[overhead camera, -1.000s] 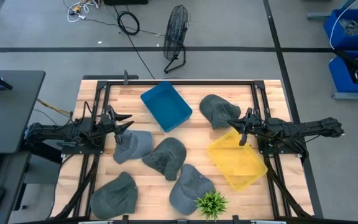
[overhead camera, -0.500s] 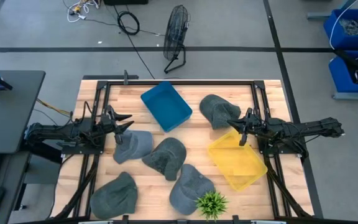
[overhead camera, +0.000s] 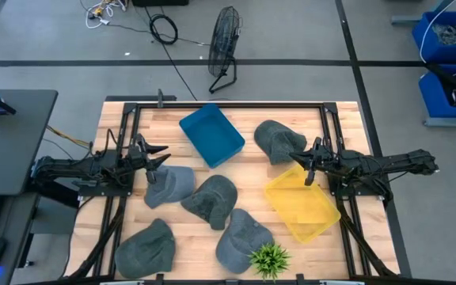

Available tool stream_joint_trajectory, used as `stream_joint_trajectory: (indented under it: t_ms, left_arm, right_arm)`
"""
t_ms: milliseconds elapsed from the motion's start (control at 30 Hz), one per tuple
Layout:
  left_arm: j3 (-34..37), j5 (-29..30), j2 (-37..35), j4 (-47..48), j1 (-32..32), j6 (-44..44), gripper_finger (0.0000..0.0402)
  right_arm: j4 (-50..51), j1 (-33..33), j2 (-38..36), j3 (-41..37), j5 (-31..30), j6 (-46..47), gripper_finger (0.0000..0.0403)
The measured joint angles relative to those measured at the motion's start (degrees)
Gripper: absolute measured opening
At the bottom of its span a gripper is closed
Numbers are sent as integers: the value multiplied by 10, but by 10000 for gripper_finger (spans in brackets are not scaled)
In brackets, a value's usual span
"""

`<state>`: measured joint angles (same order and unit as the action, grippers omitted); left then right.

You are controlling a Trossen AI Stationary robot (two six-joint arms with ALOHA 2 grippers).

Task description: Pick & Place hat

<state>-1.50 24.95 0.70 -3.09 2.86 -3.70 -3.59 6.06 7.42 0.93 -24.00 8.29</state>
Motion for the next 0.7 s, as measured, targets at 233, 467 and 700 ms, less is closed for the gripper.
stream_joint_trajectory:
  t_ms: [233, 467, 700]
  left_arm:
    - [0, 0, 0, -1, 0, 0, 142]
    - [0, 0, 0, -16, 0, 0, 142]
    - [0, 0, 0, -74, -2, -1, 142]
  right_arm:
    - [0, 0, 0, 0, 0, 0, 6]
    - [0, 0, 0, 0, 0, 0, 6]
    - [0, 0, 0, 0, 0, 0, 6]
